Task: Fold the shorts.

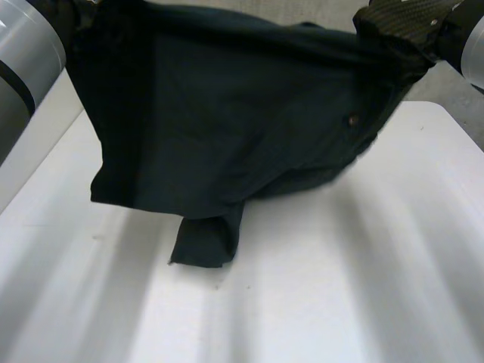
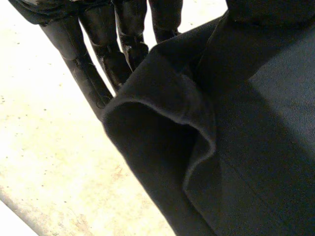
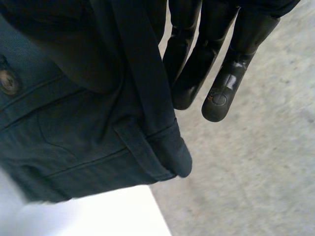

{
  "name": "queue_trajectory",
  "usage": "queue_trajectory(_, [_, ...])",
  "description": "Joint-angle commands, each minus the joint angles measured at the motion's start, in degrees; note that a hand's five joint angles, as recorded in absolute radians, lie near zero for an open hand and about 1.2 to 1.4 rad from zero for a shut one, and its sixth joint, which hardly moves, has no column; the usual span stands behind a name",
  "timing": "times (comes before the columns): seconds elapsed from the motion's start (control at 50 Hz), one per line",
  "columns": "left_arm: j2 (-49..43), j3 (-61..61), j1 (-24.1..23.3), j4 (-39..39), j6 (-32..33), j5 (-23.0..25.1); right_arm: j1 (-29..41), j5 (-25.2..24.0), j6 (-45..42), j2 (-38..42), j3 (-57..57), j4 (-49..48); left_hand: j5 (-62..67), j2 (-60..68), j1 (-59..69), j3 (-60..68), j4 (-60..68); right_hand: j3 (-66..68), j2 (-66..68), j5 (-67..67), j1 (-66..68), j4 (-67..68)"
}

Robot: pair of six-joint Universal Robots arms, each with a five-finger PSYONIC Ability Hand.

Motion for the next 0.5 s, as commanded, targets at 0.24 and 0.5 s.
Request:
queue_trajectory(0.24, [-29.23,0.60,4.56,12.97,1.45,0.45,3.76,6.65,6.47,25.18,-3.67,-6.32,12.13,11.42,14.68,11.84,11.27,11.83,12.35,15.38,24.71,11.72])
queue_trajectory(0.5, [-31.91,14.52,7.30,61.93,3.92,4.04,3.94,10.53,8.66,27.84,-15.65,-57.11,12.13,11.42,14.68,11.84,11.27,11.83,12.35,15.38,24.71,11.72])
